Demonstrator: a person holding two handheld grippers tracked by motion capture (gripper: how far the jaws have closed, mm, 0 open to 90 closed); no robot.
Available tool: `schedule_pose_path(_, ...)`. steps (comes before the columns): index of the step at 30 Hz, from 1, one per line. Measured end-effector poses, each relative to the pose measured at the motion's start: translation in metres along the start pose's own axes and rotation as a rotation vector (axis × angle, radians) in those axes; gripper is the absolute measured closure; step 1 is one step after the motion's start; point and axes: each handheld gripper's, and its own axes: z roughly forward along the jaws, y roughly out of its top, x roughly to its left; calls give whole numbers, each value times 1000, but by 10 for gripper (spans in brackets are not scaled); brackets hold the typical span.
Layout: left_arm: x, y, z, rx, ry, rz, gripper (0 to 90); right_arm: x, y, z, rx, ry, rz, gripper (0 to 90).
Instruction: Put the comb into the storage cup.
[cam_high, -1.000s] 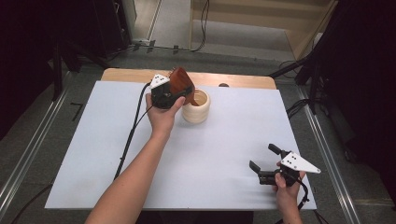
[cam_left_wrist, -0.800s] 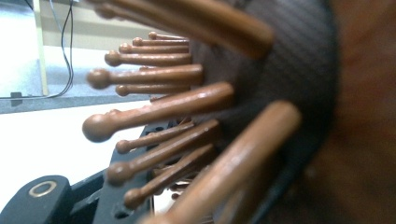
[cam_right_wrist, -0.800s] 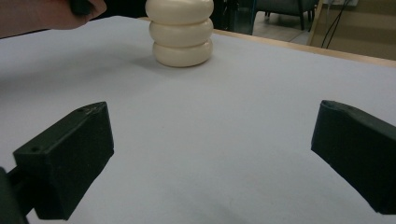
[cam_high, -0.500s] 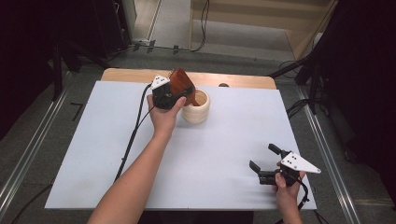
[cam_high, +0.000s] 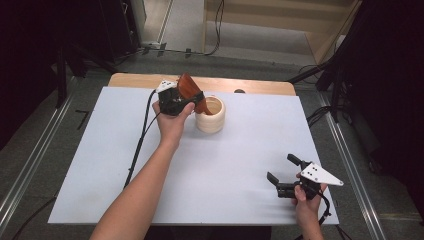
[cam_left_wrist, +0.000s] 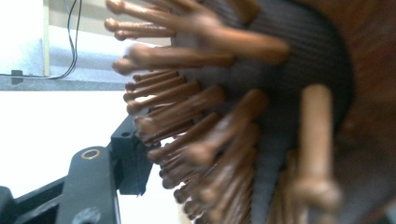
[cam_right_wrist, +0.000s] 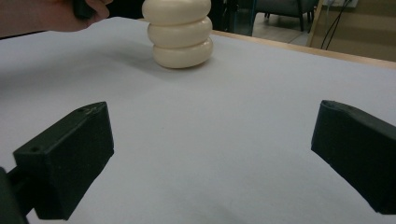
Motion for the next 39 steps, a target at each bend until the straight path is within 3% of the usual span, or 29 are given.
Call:
schedule_pose_path(4, -1, 0, -1, 3, 7, 7, 274, 0, 0, 0, -1, 1, 1, 0)
schedule_pose_path(10, 0, 3, -4, 2, -5, -7, 148, 0, 0, 0, -1, 1, -1, 0)
schedule_pose_path(26, -1, 1, -7, 7, -37, 12, 126, 1, 0, 0, 3, 1, 0, 0)
schedule_pose_path(30, -2, 1, -10, -3, -44, 13, 81, 1, 0, 0, 3, 1, 0, 0)
schedule_pose_path(35, -3, 1, -14, -8, -60, 39, 0, 1, 0, 0, 3, 1, 0, 0)
schedule_pose_path(39, -6, 0, -19, -16, -69, 66, 0, 1, 0, 0, 2, 2, 0, 0)
